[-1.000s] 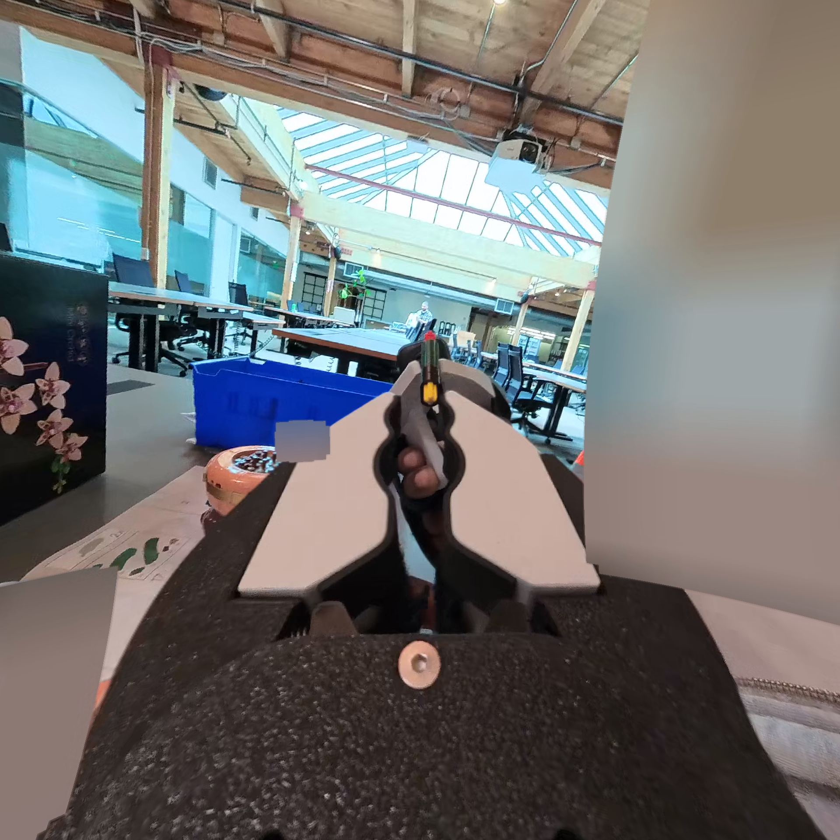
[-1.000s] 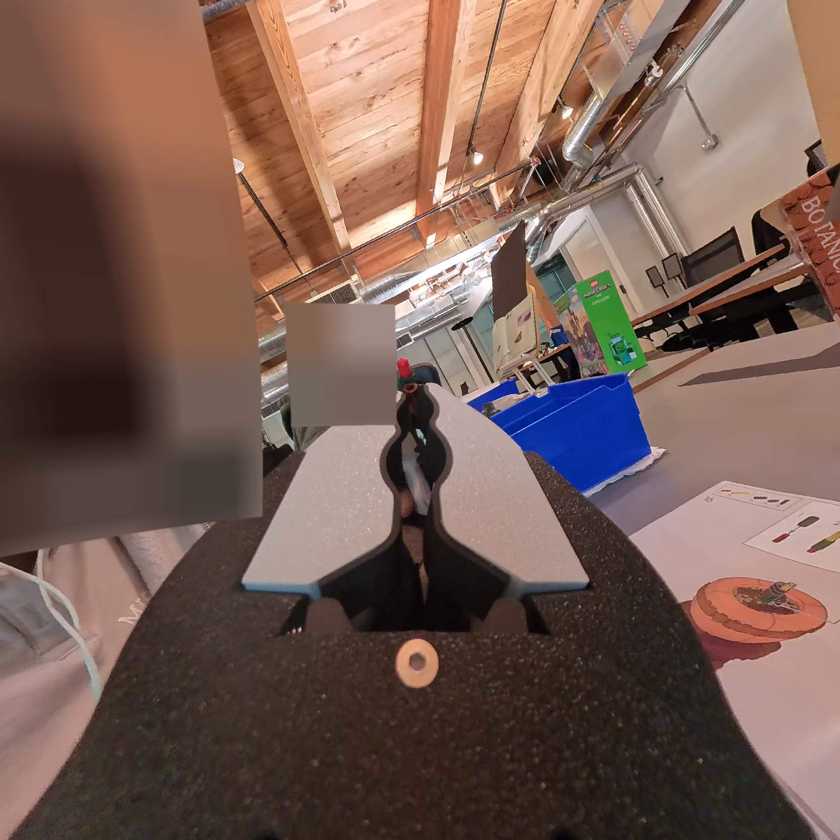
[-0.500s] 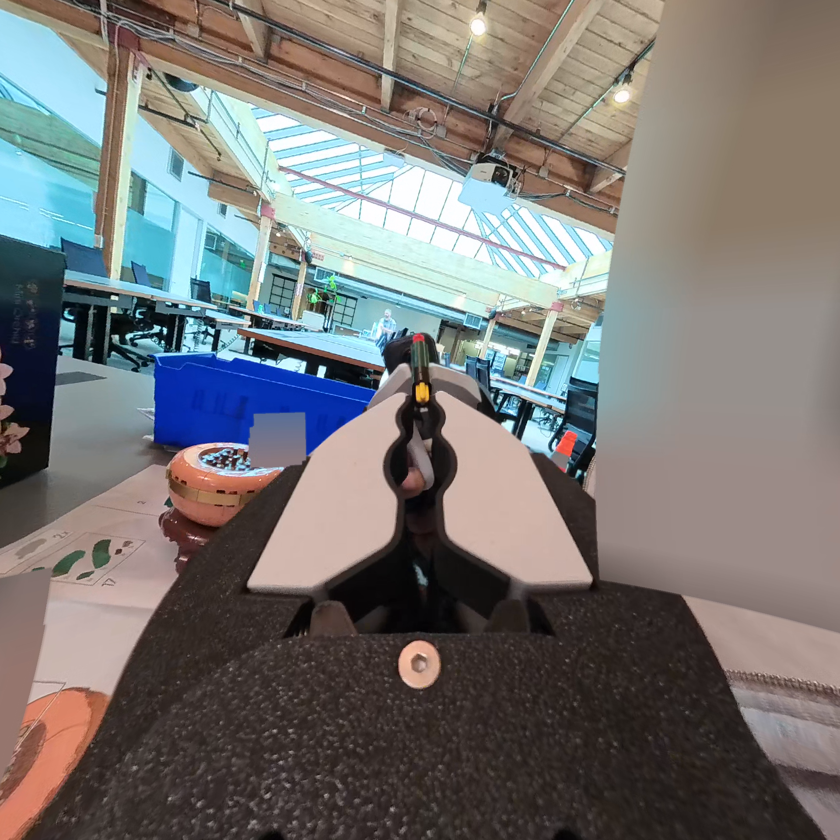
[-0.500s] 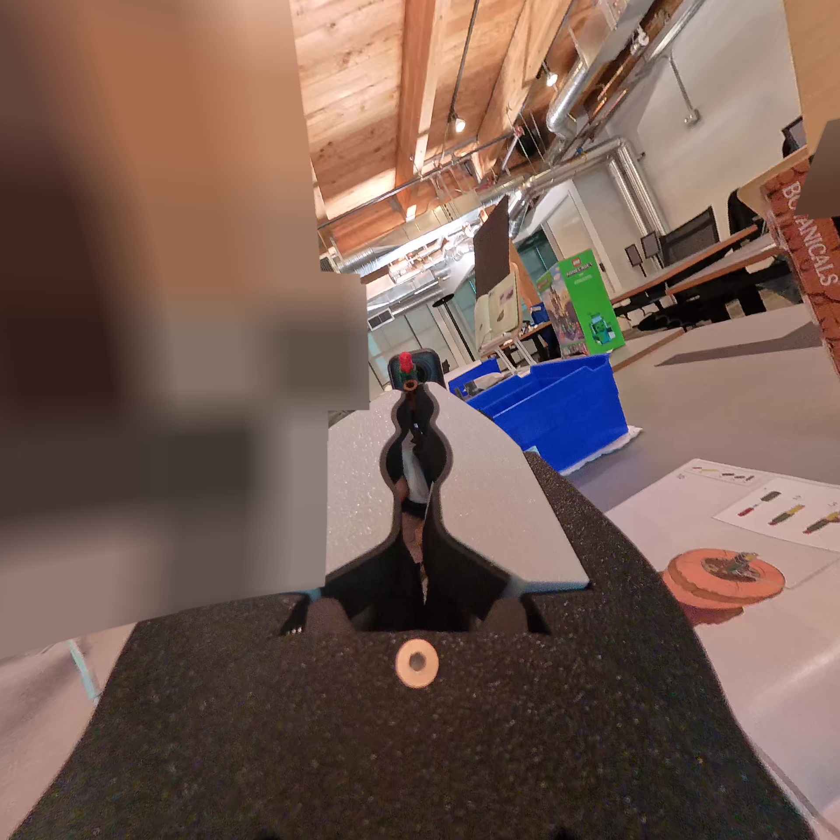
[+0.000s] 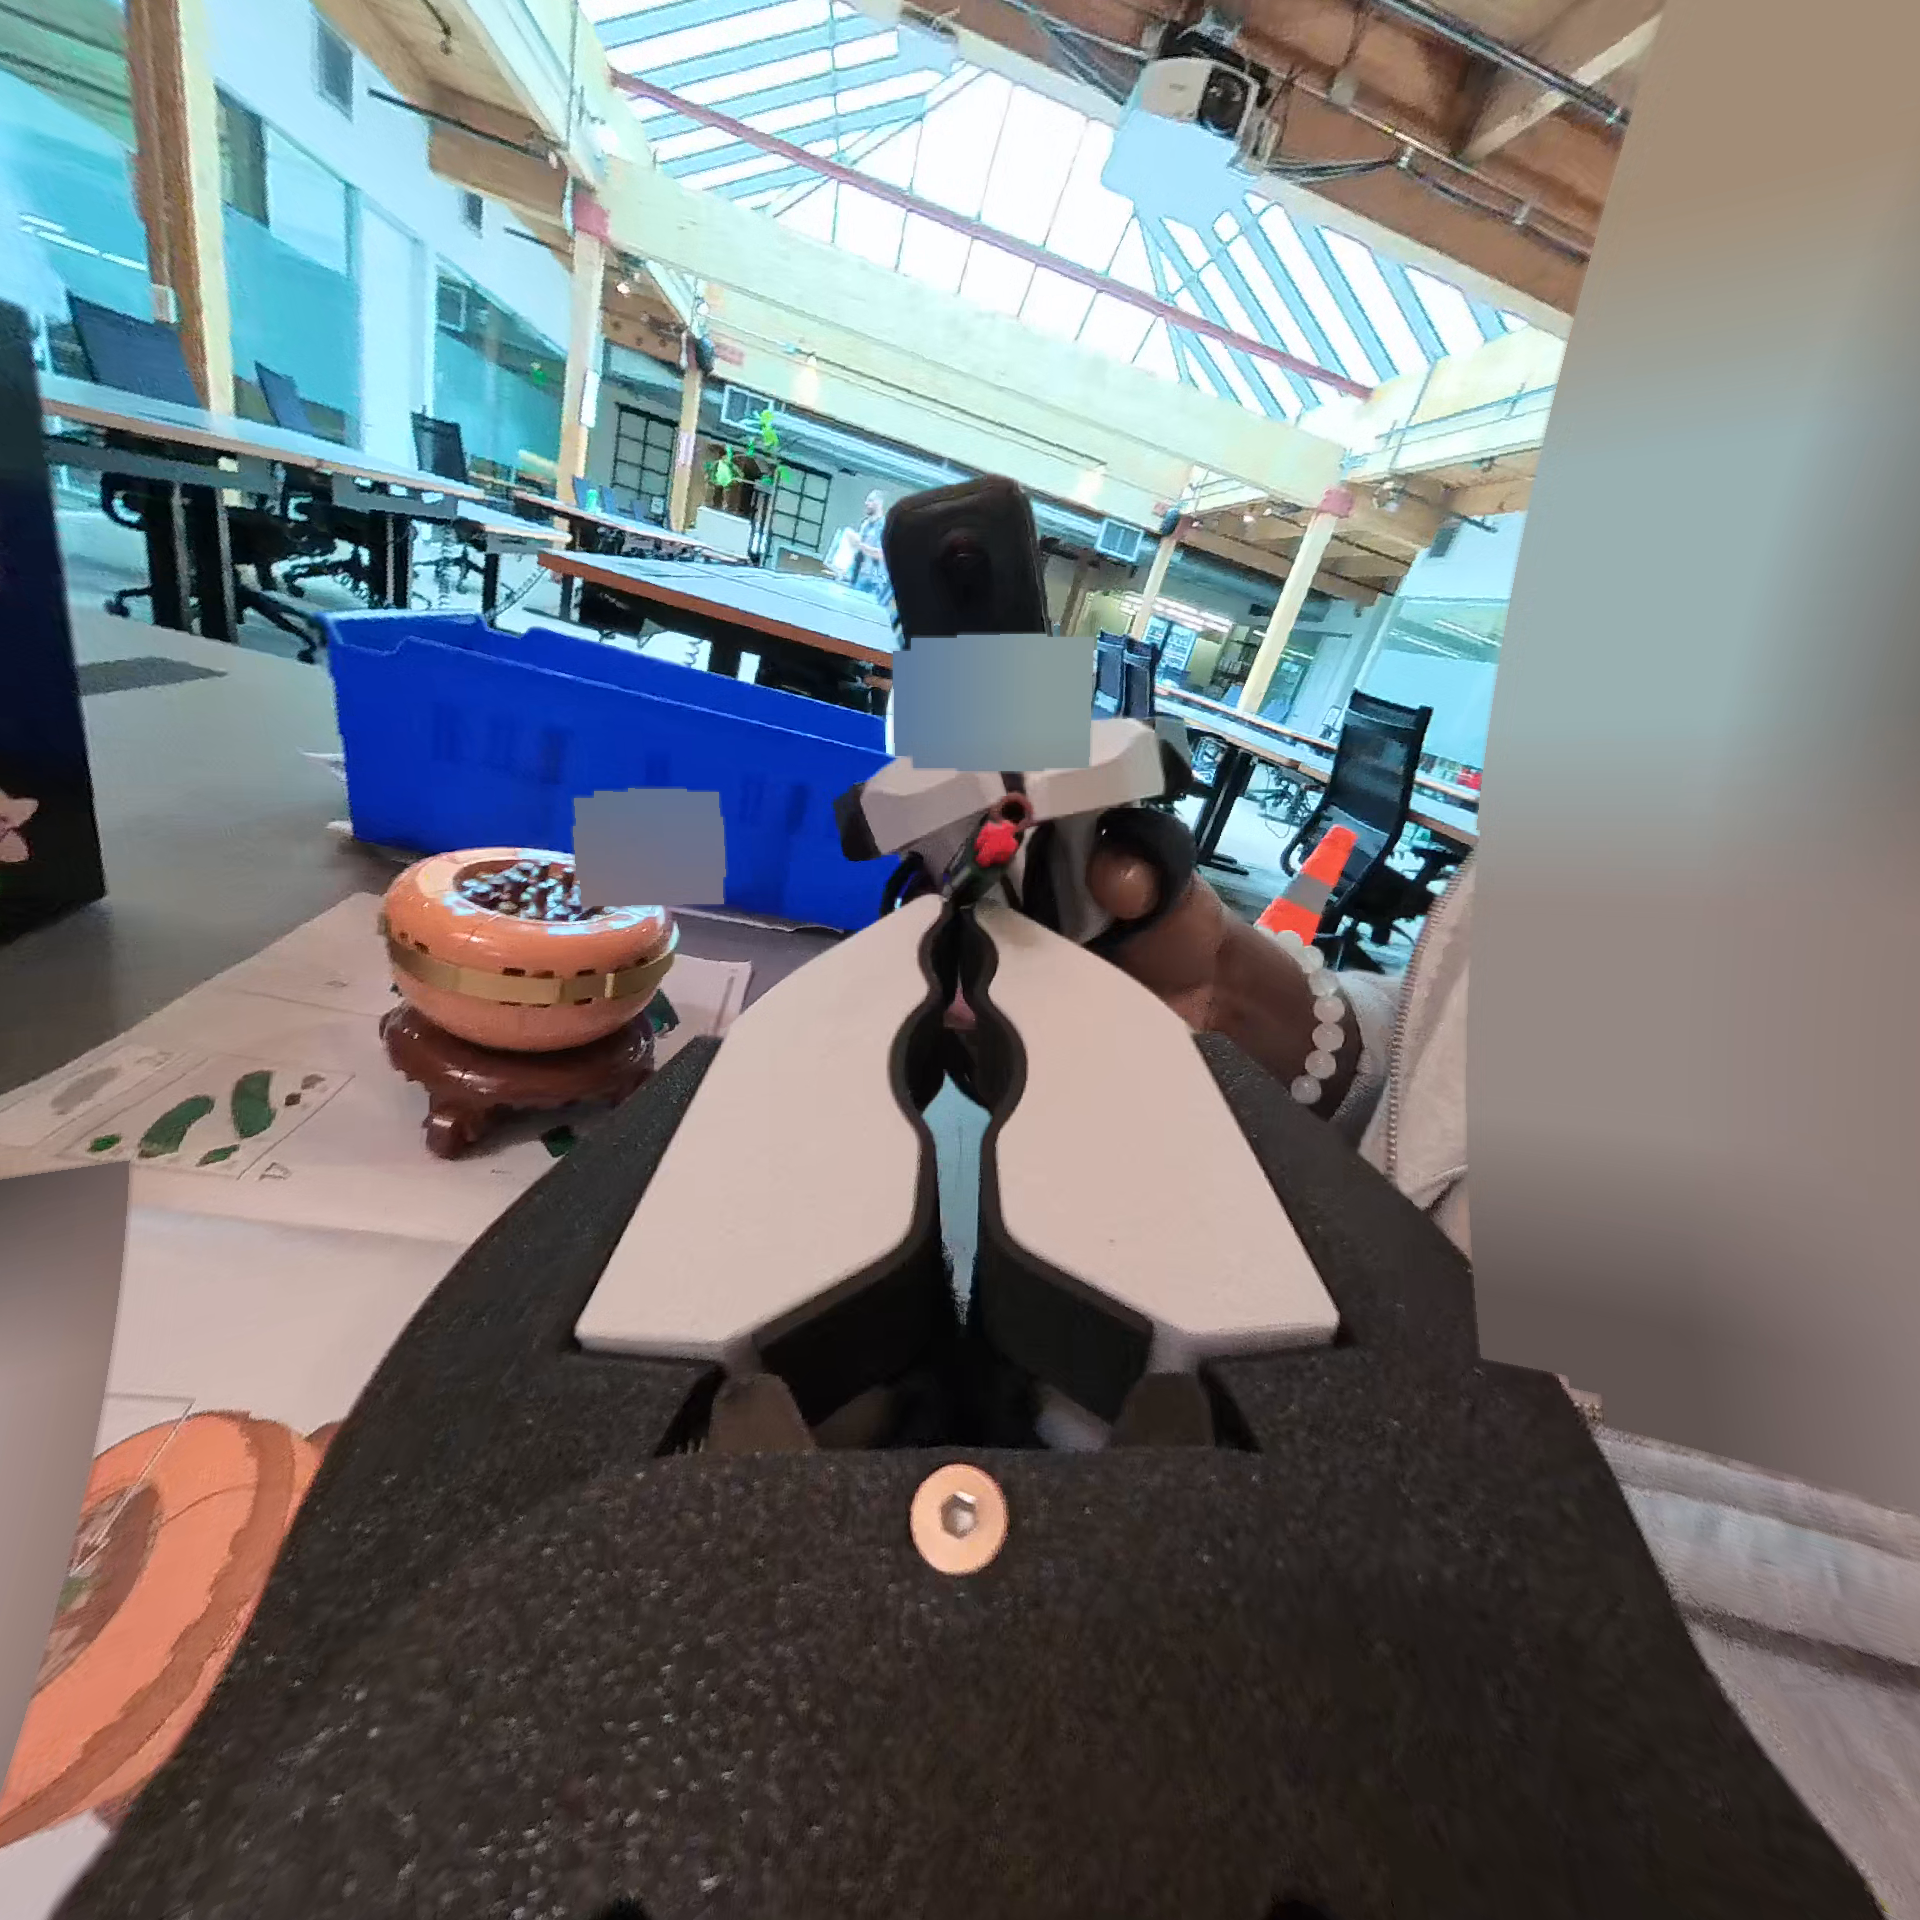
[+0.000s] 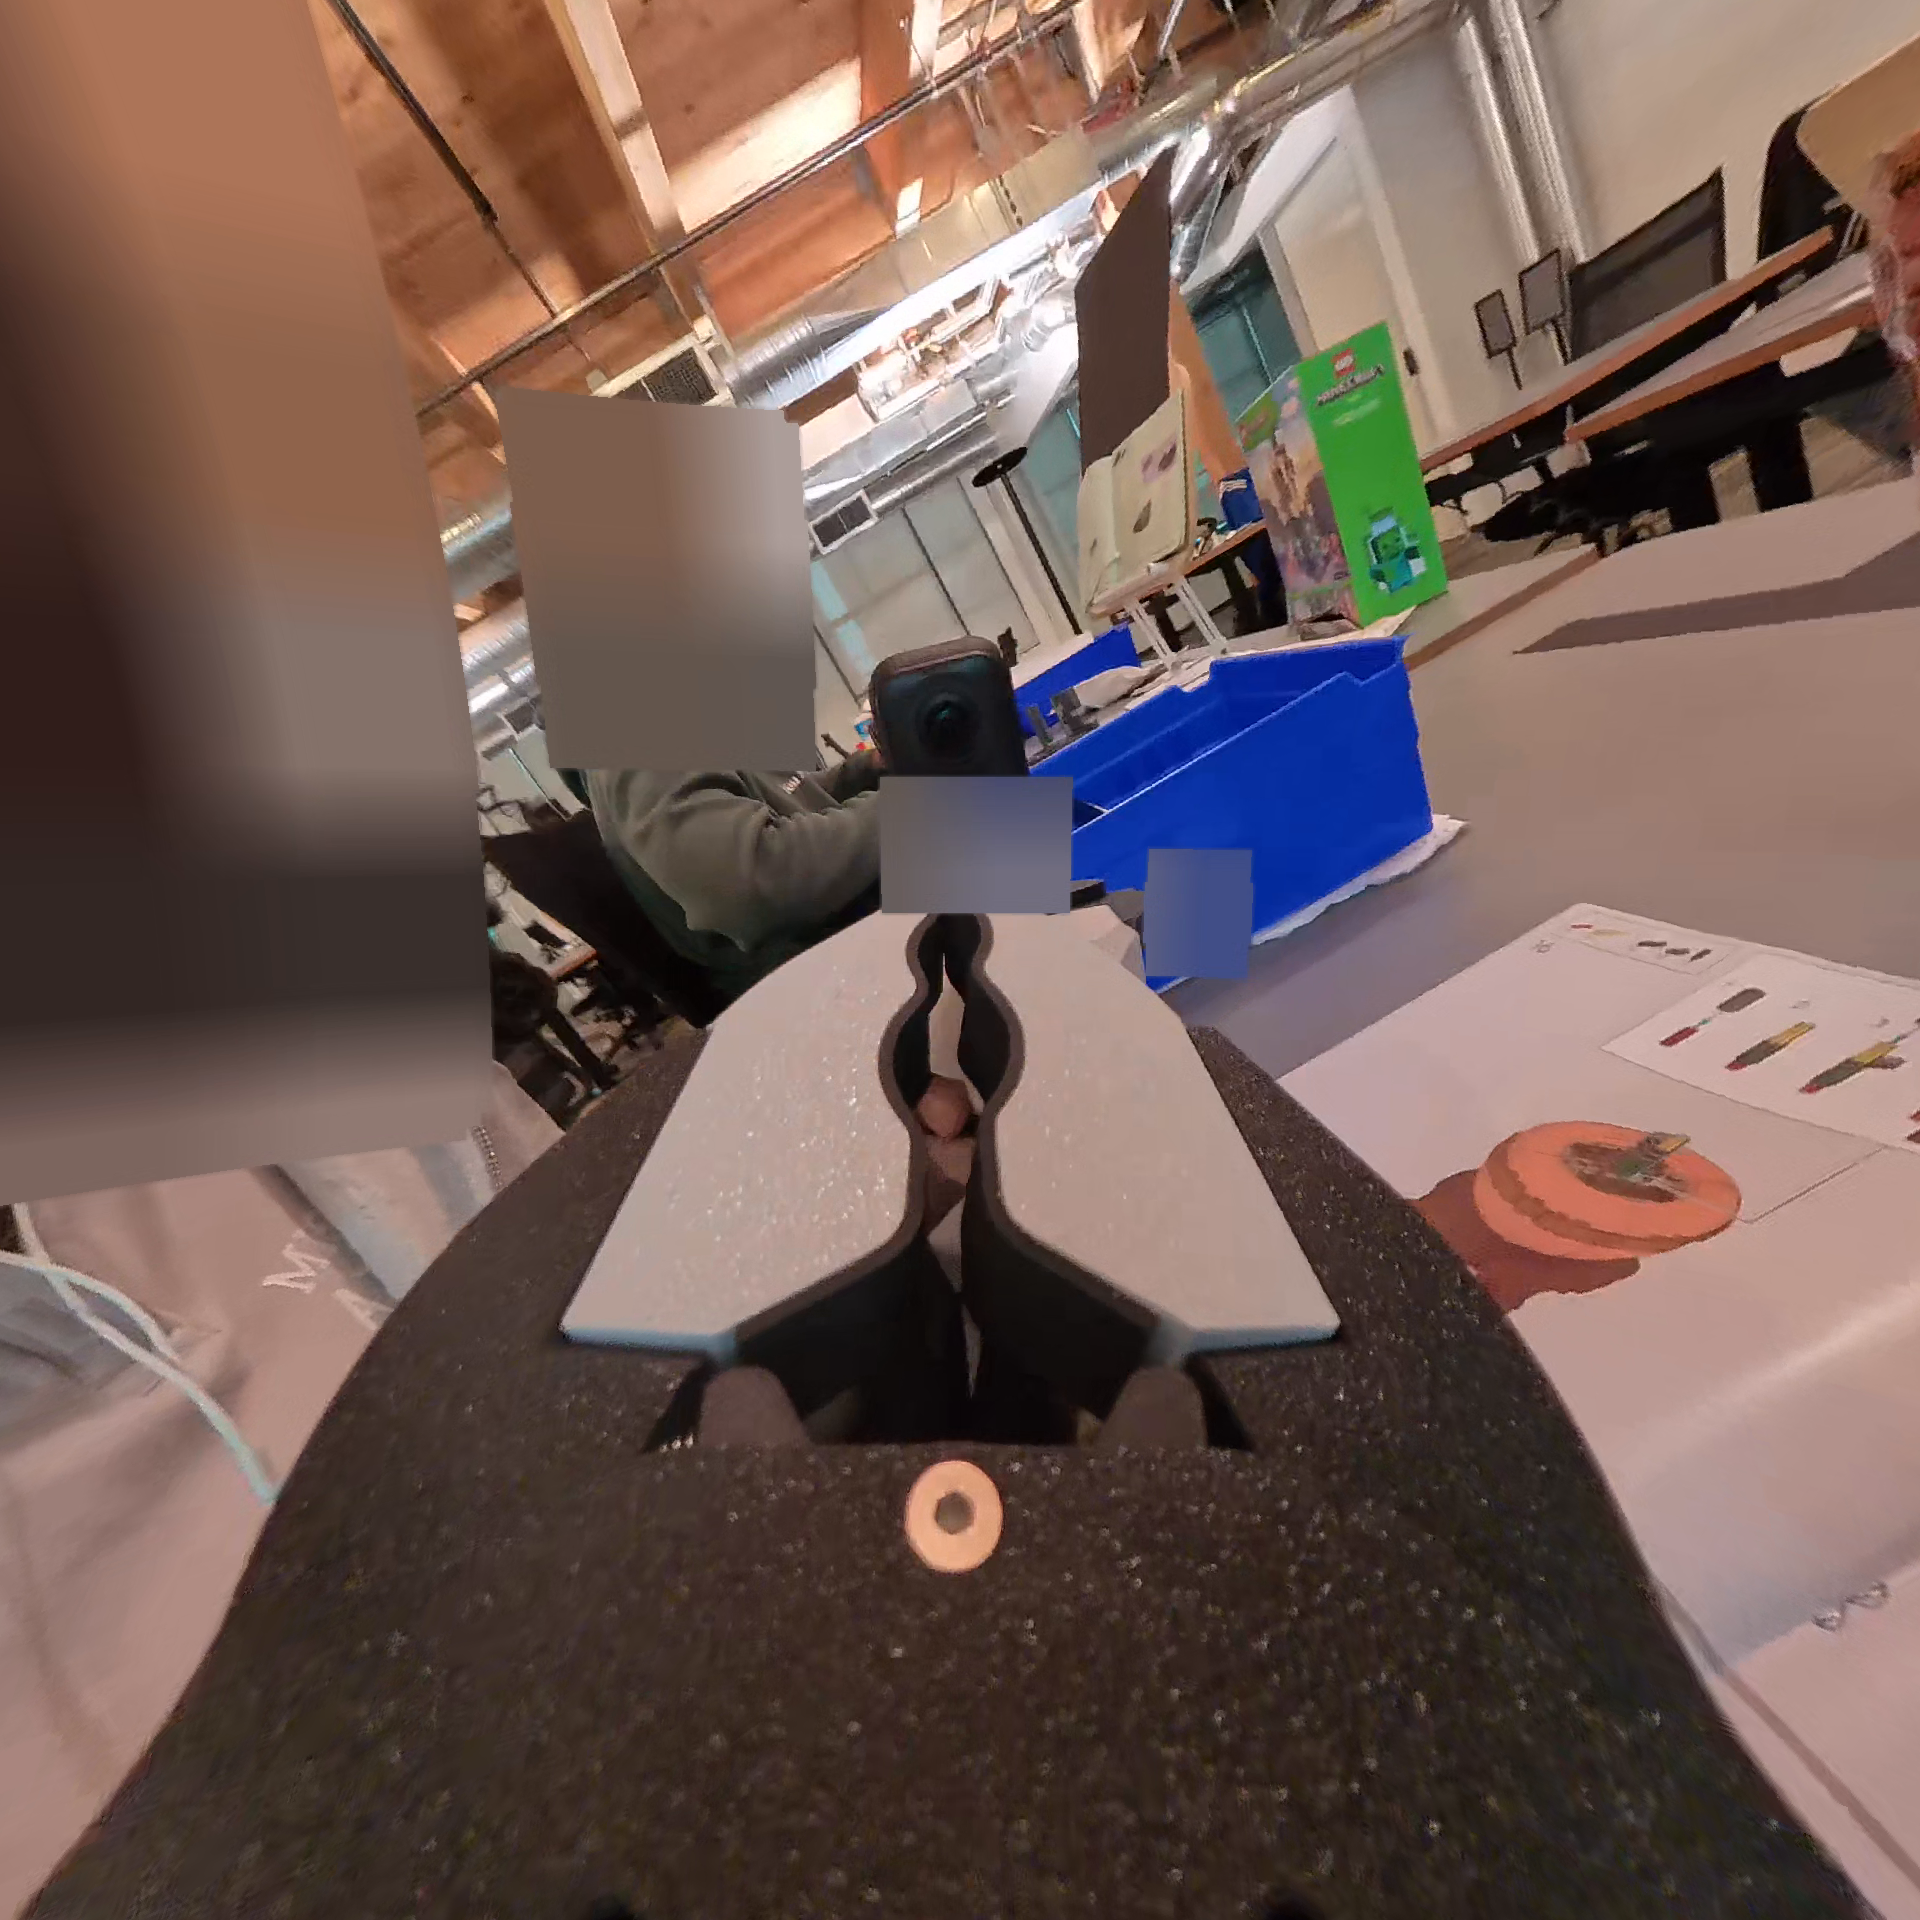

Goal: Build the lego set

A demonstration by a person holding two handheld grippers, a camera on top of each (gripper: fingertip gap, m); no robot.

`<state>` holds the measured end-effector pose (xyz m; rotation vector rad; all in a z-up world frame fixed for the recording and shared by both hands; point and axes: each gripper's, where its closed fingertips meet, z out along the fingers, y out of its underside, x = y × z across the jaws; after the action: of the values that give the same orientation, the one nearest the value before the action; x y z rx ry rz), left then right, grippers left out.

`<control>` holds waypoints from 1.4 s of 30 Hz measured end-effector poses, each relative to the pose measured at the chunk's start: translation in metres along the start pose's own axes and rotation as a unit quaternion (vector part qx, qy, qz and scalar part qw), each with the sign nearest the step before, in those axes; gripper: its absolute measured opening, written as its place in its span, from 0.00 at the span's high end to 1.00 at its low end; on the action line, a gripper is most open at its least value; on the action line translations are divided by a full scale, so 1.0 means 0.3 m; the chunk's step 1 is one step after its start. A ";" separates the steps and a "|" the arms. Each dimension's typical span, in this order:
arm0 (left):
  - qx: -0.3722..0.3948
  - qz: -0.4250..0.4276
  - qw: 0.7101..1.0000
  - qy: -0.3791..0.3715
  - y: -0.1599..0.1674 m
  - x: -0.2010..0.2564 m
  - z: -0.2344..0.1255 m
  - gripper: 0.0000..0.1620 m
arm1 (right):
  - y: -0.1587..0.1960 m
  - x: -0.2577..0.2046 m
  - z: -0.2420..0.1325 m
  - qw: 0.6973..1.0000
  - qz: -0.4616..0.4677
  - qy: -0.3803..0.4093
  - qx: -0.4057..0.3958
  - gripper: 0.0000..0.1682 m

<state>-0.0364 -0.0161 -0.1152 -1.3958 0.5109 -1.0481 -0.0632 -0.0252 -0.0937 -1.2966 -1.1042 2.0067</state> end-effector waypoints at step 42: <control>-0.110 0.029 0.957 -0.266 0.088 -0.288 -0.131 0.87 | 0.137 0.278 -0.299 0.868 -0.265 0.255 -0.333 0.82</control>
<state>-0.1032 0.0302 -0.1709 -1.7720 0.2704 -0.5386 -0.0160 0.0481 -0.1893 -1.4915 -1.7017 0.8184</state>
